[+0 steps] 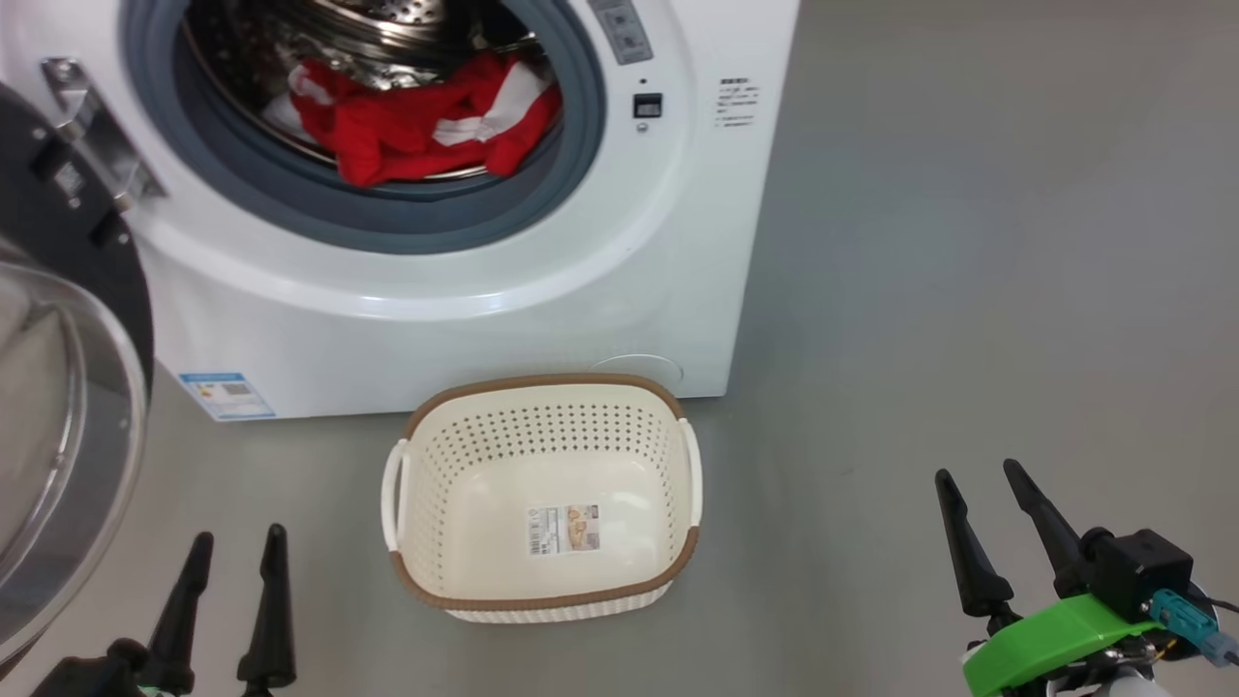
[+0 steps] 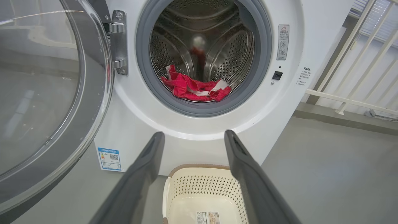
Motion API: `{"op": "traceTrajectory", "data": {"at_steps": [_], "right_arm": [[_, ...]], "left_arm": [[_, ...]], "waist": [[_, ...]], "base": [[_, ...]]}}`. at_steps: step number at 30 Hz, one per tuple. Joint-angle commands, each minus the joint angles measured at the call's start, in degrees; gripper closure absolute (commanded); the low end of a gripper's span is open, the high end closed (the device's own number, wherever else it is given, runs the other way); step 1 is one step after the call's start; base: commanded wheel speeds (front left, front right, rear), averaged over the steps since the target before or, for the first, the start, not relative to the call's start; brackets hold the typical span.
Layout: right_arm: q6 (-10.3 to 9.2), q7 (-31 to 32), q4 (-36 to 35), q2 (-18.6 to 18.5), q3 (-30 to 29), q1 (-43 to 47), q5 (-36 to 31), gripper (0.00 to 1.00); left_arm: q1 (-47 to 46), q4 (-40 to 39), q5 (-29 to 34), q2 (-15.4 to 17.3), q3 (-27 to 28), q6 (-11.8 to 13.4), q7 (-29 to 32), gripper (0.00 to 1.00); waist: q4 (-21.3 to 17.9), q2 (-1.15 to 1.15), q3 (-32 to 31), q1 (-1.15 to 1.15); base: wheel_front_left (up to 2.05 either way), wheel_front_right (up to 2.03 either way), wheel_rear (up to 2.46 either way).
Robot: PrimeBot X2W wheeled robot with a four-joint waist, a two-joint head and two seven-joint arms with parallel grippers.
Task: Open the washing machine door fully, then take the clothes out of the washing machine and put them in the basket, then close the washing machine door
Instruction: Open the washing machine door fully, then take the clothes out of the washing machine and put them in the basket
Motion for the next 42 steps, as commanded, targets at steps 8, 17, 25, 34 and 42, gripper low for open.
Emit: {"op": "traceTrajectory", "data": {"at_steps": [8,17,25,34,42], "right_arm": [[0.09,-0.7,-2.3,0.0,-0.2,2.3,-0.5,0.0],[0.09,-0.7,-2.6,0.6,-0.6,2.5,-0.7,0.0],[0.09,-0.7,-2.7,0.7,-0.6,2.5,-0.8,0.0],[0.09,-0.7,-2.7,0.5,-0.5,2.2,-0.9,0.0],[0.09,-0.7,-2.7,0.6,-0.1,1.7,-1.1,0.0]], "left_arm": [[0.4,-2.2,0.2,1.5,0.1,-0.2,-0.5,0.0],[0.1,-2.5,0.2,2.0,-0.2,-0.2,-0.5,0.0],[0.2,-2.8,0.2,2.1,-0.2,-0.2,-0.5,0.0],[0.3,-3.1,0.0,1.9,0.3,-0.2,-0.5,0.0],[-0.1,-2.9,0.1,1.8,0.5,-0.2,-0.5,0.0]], "waist": [[-3.3,0.0,-0.5,0.0],[-3.4,0.0,-0.5,0.0],[-2.8,0.0,-0.8,0.0],[-2.1,0.0,-0.7,0.0],[-2.0,0.0,-0.2,0.0]], "base": [[0.0,0.0,0.0],[0.0,0.0,0.0],[0.0,0.0,0.0],[0.0,0.0,0.0],[0.03,-0.11,0.08]]}}
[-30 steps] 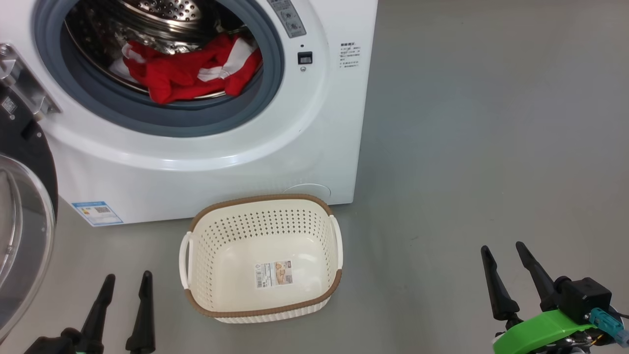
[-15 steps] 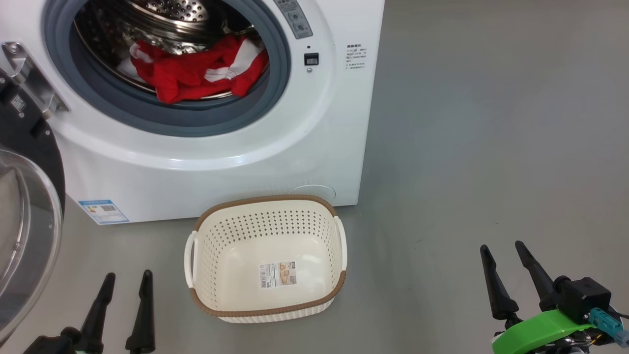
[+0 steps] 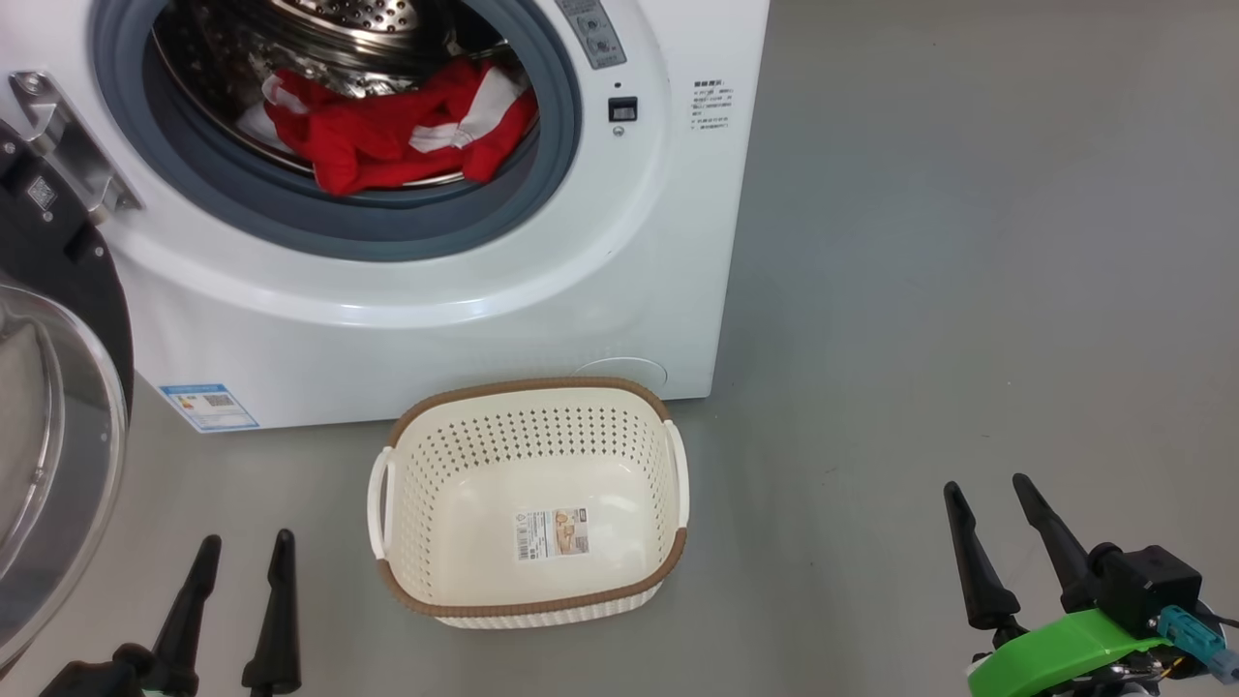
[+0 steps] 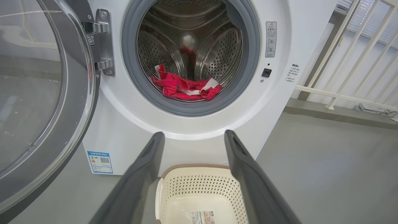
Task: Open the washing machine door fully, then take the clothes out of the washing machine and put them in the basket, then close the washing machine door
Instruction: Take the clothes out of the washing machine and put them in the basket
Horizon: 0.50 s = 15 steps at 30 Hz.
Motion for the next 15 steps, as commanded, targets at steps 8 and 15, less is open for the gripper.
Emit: {"op": "traceTrajectory", "data": {"at_steps": [8,15], "right_arm": [[0.09,-0.7,-1.4,-0.3,1.9,-1.1,-0.8,0.0],[0.09,-0.7,-1.3,-0.2,1.9,-1.3,-0.8,0.0]], "left_arm": [[-2.0,-1.5,-0.4,1.2,1.7,-0.2,-0.5,0.0],[-2.2,-1.6,-0.6,1.3,1.7,-0.2,-0.5,0.0]], "waist": [[0.1,0.0,0.7,0.0],[0.0,0.0,1.0,0.0]], "base": [[0.66,-1.08,0.42],[0.98,-1.34,0.36]]}}
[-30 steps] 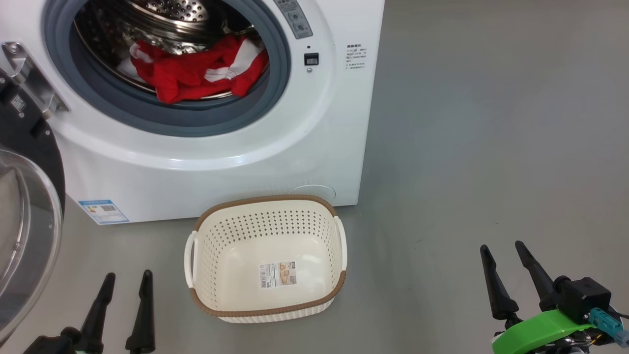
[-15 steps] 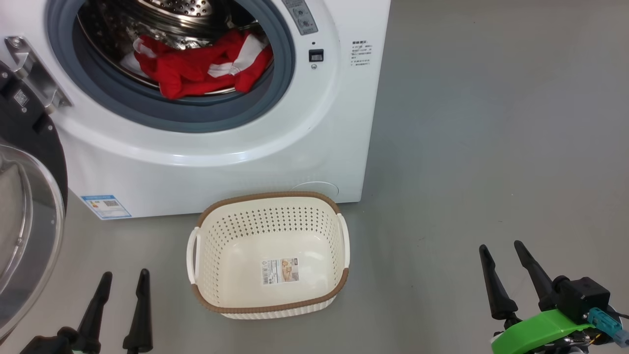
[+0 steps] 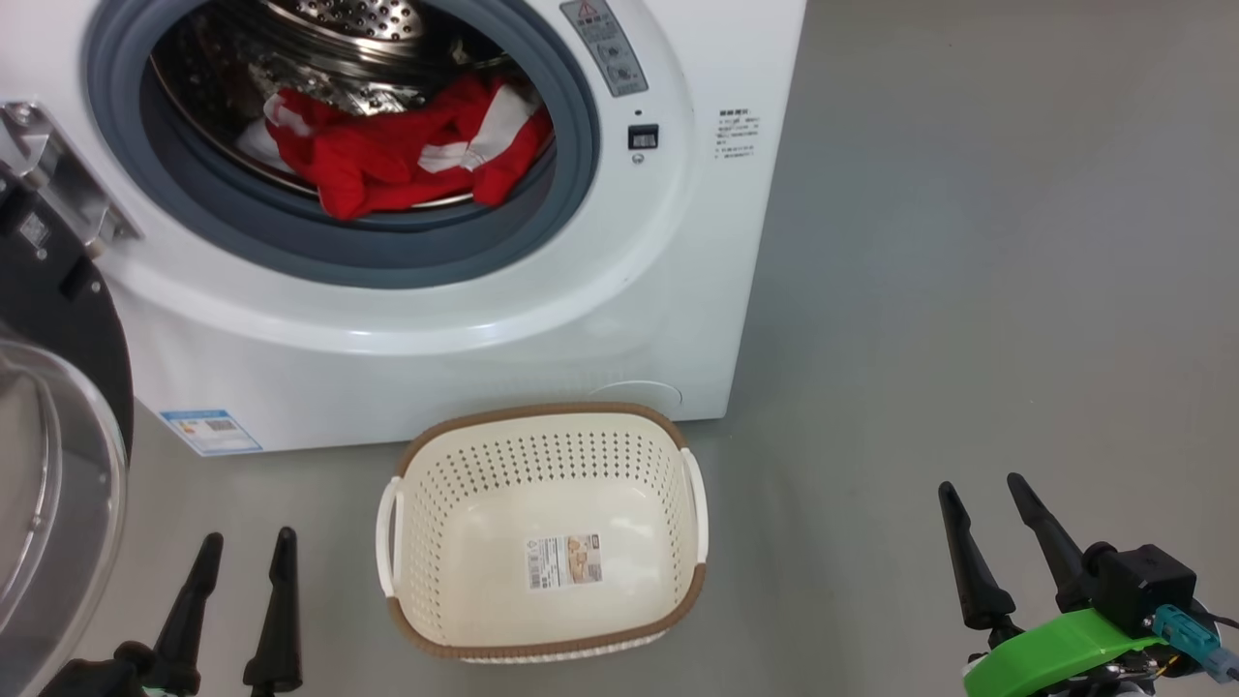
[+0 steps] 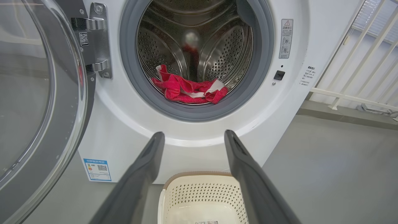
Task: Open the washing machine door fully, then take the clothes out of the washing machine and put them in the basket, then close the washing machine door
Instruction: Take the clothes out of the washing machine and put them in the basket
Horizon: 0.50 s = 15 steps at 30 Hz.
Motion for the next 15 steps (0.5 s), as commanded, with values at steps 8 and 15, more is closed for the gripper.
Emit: {"op": "traceTrajectory", "data": {"at_steps": [8,15], "right_arm": [[0.09,-0.7,-1.5,-0.1,1.5,-1.4,-0.9,0.0],[0.09,-0.7,-1.5,0.1,1.5,-1.8,-1.0,0.0]], "left_arm": [[-2.6,-1.3,0.7,1.1,2.2,-0.2,-0.5,0.0],[-3.2,-1.1,1.2,0.9,2.4,-0.2,-0.5,0.0]], "waist": [[0.0,0.0,0.4,0.0],[0.2,0.0,1.1,0.0]], "base": [[0.99,-1.21,0.23],[0.65,-0.7,0.05]]}}
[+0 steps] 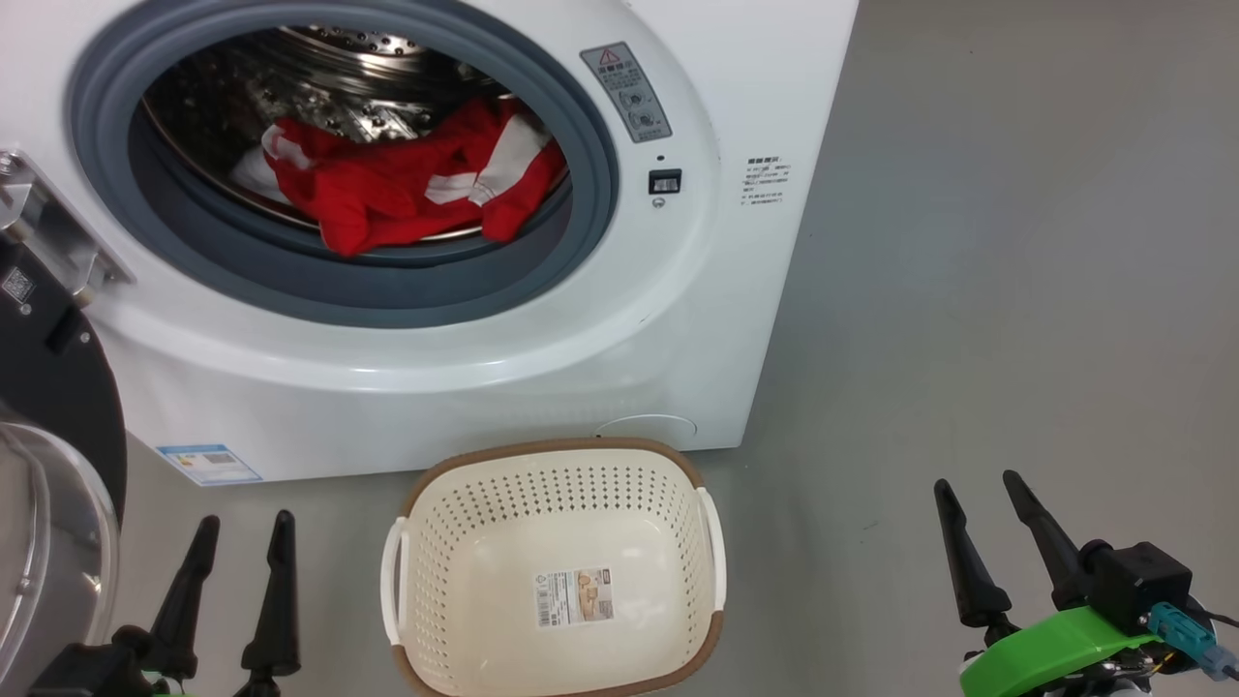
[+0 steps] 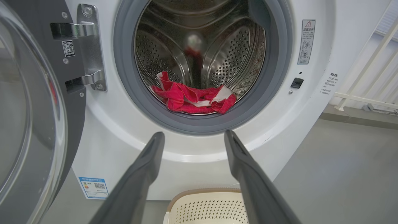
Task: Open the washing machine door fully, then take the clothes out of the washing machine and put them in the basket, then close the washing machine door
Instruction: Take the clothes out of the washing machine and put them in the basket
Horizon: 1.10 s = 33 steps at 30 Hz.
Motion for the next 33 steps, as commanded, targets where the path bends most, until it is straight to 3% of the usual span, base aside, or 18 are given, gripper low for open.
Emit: {"op": "traceTrajectory", "data": {"at_steps": [1,19,27,33], "right_arm": [[0.09,-0.7,-1.4,-0.1,1.4,-1.6,-0.9,0.0],[0.09,-0.7,-1.2,0.8,2.3,-2.6,-0.9,0.0],[0.09,-0.7,-1.3,1.7,3.0,-4.1,-1.2,0.0],[0.09,-0.7,-1.3,2.4,4.1,-6.0,-1.2,0.0]], "left_arm": [[-1.8,-1.1,0.4,0.9,2.1,-0.2,-0.5,0.0],[-5.9,3.2,2.5,-0.2,0.5,-0.2,-0.5,0.0],[-17.1,11.4,5.9,-0.9,-2.2,-0.2,-0.5,0.0],[-29.2,22.8,11.2,-1.1,-4.5,0.6,-0.4,0.0]], "waist": [[0.1,0.0,0.1,0.0],[-0.6,0.0,2.1,0.0],[-1.3,0.0,4.9,0.0],[-2.8,0.0,7.8,0.0]], "base": [[0.16,-0.16,0.0],[0.0,0.0,0.0],[0.0,0.0,0.0],[0.0,0.0,0.0]]}}
